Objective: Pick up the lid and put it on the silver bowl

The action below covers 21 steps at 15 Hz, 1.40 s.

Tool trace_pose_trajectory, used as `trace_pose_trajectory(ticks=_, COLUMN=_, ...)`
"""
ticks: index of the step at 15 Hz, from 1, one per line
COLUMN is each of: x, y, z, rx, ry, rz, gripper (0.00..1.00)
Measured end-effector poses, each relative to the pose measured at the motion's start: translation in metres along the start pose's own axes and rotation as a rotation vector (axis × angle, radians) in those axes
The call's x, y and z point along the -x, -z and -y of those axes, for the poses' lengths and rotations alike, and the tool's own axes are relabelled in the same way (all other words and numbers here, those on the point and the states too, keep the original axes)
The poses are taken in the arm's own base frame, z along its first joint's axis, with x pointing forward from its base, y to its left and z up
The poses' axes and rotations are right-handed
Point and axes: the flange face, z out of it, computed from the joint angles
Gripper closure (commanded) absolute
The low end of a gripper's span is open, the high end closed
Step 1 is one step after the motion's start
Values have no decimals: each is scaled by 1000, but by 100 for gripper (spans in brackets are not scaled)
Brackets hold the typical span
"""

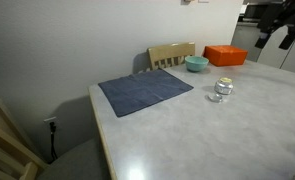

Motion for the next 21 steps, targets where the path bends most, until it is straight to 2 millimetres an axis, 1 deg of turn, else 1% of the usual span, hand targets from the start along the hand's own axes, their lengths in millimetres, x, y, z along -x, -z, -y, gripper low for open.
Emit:
trace_pose_trajectory(ticks=2, x=-5, y=-32, z=-9, rx=21, ry=-28, rz=30, gripper=0)
trace_pose_trajectory(ticks=3, x=-6, y=-43, z=-11, rx=27, ry=-33, rz=48, gripper=0)
trace_pose_trajectory(ticks=4, x=-7, y=-45, z=-10, rx=27, ry=-33, rz=52, gripper=0)
trace_pose_trajectory(ticks=8, x=-7, y=-32, z=-7, rx=19, ry=-25, rz=26, gripper=0)
trace_pose_trajectory(ticks=10, x=-8, y=-36, z=-10, rx=33, ry=-18, rz=30, gripper=0)
trace_pose_trajectory(ticks=12, x=-11, y=-48, z=-16, rx=48, ry=-27, rz=50, gripper=0)
trace_pose_trajectory(ticks=15, x=-20, y=-75, z=-25, rx=65, ry=-67, rz=81, gripper=0)
trace_pose_trajectory(ticks=21, x=-53, y=-126, z=-22, rx=25, ry=-102, rz=51, gripper=0)
